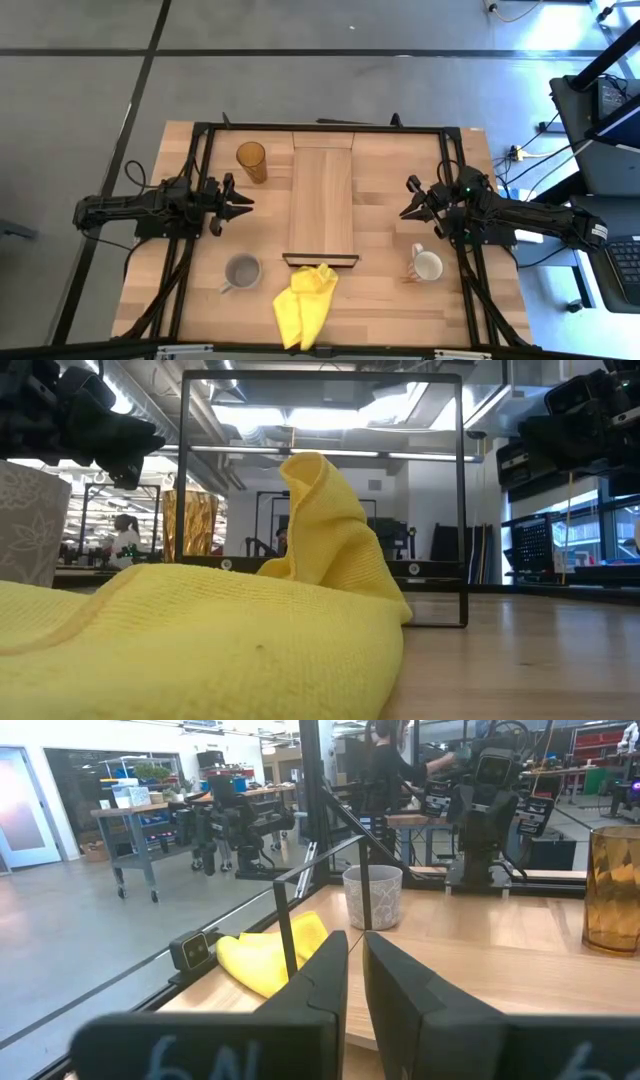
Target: Stack small to large cups/mugs on shelf
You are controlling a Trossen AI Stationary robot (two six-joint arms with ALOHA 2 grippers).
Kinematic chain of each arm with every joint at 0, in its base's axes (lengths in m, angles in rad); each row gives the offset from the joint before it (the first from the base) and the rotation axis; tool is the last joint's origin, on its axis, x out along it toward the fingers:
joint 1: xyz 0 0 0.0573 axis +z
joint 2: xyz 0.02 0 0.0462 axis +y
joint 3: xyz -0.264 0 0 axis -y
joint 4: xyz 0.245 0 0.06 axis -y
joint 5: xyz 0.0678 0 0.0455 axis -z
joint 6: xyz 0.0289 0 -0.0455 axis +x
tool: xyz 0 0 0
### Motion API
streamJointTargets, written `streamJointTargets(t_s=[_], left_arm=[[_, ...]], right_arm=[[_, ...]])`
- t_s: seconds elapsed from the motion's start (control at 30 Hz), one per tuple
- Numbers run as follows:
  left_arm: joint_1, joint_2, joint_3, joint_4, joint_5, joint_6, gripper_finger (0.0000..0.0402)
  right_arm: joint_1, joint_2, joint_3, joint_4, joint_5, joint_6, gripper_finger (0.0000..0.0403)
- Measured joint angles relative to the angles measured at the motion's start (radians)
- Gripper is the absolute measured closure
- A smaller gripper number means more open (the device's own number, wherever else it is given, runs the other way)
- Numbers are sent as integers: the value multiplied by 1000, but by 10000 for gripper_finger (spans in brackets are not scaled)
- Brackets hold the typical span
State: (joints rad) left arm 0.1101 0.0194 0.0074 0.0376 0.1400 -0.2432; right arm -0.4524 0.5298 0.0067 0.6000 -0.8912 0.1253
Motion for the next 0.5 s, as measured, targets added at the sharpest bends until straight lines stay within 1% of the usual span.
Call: streamJointTargets(t_s=[0.5], left_arm=[[0,0,0,0,0,0,305]], right_arm=[[0,0,0,1,0,1,363]])
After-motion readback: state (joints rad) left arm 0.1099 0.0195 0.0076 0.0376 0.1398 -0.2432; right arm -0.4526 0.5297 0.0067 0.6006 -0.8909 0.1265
